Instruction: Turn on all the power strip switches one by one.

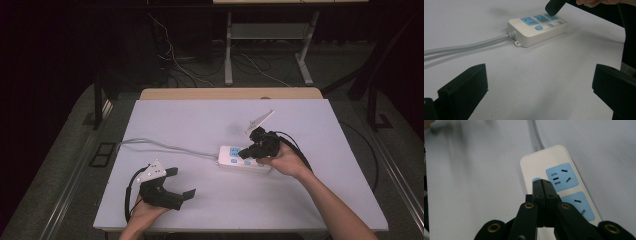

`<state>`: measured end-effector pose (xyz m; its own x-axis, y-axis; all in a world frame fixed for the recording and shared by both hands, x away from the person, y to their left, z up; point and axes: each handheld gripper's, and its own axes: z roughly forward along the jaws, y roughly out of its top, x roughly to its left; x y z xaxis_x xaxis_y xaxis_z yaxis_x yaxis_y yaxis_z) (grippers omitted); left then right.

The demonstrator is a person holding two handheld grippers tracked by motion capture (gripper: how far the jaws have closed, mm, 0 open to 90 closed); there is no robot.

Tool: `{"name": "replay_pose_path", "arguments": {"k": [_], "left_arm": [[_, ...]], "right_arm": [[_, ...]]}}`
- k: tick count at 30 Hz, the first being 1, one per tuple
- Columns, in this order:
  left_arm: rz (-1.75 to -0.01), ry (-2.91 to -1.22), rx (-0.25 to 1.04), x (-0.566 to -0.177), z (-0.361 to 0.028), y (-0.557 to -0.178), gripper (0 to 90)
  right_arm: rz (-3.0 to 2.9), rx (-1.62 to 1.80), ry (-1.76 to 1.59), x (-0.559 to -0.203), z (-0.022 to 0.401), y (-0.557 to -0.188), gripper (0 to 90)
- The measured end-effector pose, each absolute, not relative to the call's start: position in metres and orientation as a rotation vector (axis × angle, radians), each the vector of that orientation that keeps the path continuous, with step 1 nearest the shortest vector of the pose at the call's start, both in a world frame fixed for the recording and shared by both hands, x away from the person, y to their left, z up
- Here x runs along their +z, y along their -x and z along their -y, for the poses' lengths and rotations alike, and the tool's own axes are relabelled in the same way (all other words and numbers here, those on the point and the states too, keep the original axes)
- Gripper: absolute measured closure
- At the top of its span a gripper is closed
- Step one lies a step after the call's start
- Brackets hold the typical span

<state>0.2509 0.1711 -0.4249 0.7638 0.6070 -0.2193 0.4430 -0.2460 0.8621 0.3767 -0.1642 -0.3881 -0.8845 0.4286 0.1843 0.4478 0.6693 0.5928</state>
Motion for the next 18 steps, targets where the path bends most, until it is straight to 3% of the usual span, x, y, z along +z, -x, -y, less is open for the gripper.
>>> {"name": "replay_pose_path", "arguments": {"k": [18], "left_arm": [[-0.803, -1.887, 0.186, -0.425, -0.171, -0.251, 0.0]], "right_arm": [[2.836, -0.999, 0.724, -0.397, 0.145, -0.382, 89.9]]}}
